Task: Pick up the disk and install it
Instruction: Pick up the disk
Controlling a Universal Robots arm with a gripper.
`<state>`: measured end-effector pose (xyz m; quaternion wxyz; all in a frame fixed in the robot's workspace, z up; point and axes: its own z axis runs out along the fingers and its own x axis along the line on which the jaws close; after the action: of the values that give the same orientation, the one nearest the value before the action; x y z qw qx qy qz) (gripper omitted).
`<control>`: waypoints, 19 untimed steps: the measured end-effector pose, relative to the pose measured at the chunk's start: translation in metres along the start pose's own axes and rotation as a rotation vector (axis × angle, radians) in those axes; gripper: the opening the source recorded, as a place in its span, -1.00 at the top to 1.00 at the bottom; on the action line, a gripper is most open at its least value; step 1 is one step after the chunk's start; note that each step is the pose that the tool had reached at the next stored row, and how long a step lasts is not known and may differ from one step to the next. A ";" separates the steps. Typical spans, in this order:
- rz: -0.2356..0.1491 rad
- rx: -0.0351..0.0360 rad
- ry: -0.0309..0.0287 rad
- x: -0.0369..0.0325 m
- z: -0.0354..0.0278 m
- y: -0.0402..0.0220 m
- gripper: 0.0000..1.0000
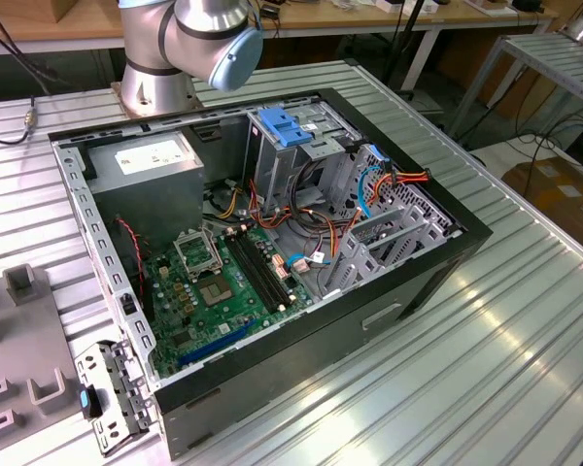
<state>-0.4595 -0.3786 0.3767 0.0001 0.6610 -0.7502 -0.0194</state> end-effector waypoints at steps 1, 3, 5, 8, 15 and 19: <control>-0.011 -0.0002 0.0003 0.0000 0.0022 -0.0001 0.53; -0.031 -0.0007 0.0008 0.0001 0.0064 -0.0002 0.41; -0.048 -0.0012 0.0014 0.0002 0.0102 -0.0003 0.17; -0.067 -0.0017 0.0019 0.0004 0.0172 -0.0005 -0.19; -0.114 -0.0032 0.0029 0.0008 0.0330 -0.0010 -0.32; -0.150 -0.0042 0.0028 0.0011 0.0447 -0.0011 -0.32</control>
<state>-0.4598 -0.3786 0.3320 0.0010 0.7154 -0.6984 -0.0200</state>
